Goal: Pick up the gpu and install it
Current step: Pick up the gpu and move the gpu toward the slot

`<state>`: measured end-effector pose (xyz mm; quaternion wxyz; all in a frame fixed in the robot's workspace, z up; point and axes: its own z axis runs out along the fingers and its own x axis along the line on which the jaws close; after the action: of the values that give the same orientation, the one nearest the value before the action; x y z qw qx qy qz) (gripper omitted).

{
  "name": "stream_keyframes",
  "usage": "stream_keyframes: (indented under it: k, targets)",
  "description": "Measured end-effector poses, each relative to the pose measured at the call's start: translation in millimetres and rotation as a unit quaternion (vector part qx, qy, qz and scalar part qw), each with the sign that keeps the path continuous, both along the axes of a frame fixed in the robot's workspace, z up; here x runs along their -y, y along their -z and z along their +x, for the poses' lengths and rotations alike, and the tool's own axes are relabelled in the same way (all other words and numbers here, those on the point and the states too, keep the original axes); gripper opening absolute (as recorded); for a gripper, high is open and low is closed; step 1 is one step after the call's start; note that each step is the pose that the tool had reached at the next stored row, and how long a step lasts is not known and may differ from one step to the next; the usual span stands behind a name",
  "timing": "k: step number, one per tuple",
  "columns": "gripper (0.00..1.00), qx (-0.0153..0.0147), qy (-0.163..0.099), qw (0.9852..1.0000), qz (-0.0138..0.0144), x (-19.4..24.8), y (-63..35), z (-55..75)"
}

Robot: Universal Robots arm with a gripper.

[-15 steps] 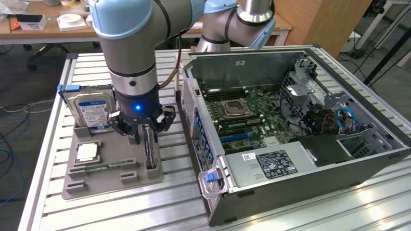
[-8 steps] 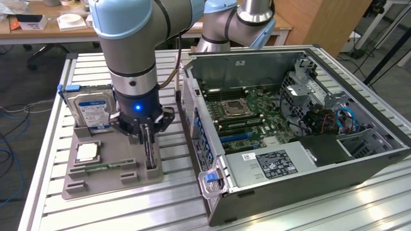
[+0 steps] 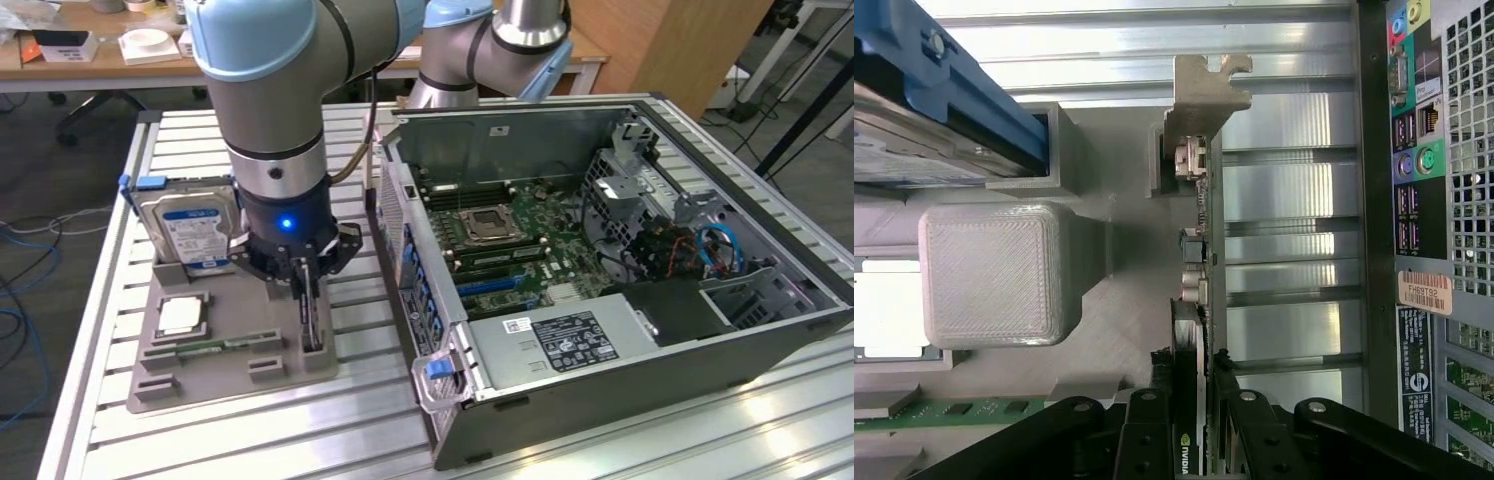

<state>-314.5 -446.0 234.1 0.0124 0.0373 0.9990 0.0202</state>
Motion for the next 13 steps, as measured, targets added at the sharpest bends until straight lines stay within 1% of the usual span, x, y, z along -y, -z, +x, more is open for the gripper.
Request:
stream_keyframes:
  k: [13]
  targets:
    - [0.26,0.0,0.0,1.0,0.0,0.0,0.0,0.0]
